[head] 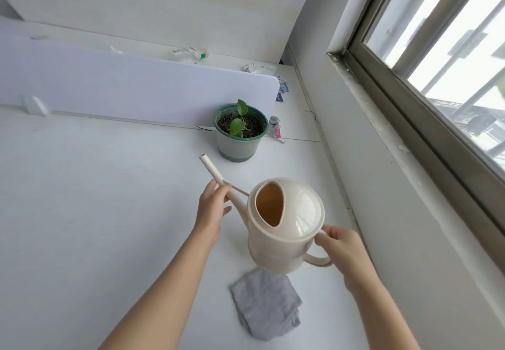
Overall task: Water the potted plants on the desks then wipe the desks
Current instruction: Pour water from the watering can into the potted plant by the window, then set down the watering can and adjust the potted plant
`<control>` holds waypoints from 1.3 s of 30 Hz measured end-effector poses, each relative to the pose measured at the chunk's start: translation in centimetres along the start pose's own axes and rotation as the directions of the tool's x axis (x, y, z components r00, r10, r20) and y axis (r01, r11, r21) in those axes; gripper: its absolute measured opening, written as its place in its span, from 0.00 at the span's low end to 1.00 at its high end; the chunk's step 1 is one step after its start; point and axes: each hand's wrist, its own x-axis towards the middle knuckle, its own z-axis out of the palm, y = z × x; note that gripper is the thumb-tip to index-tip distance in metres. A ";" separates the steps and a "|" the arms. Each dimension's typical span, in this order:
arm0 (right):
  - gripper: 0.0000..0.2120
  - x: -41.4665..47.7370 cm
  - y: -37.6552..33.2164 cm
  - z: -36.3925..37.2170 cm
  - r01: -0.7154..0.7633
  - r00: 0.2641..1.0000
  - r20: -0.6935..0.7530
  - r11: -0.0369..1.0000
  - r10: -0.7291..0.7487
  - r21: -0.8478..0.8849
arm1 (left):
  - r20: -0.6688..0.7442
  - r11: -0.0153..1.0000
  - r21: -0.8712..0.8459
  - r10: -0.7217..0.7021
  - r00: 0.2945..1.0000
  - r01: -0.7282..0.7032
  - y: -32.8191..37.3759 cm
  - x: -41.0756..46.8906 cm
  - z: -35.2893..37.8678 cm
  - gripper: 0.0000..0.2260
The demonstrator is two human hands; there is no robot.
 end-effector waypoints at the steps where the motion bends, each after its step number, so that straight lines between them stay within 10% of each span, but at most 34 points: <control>1: 0.07 -0.2 -0.3 0.6 0.013 1.000 0.019 1.000 -0.012 -0.012 | -0.024 1.000 -0.008 0.011 1.000 -0.011 0.1 -0.3 -1.0 0.07; 31: 0.14 -0.3 -2.0 12.9 0.197 0.875 0.472 0.971 -0.111 -0.138 | -0.363 0.988 -0.121 0.049 0.930 -0.099 0.8 -4.3 -14.2 0.09; 39: 0.09 4.7 -4.0 8.7 0.212 0.871 0.438 0.975 -0.221 0.071 | -0.454 0.902 0.420 0.304 0.837 -0.100 3.6 -4.5 -9.8 0.18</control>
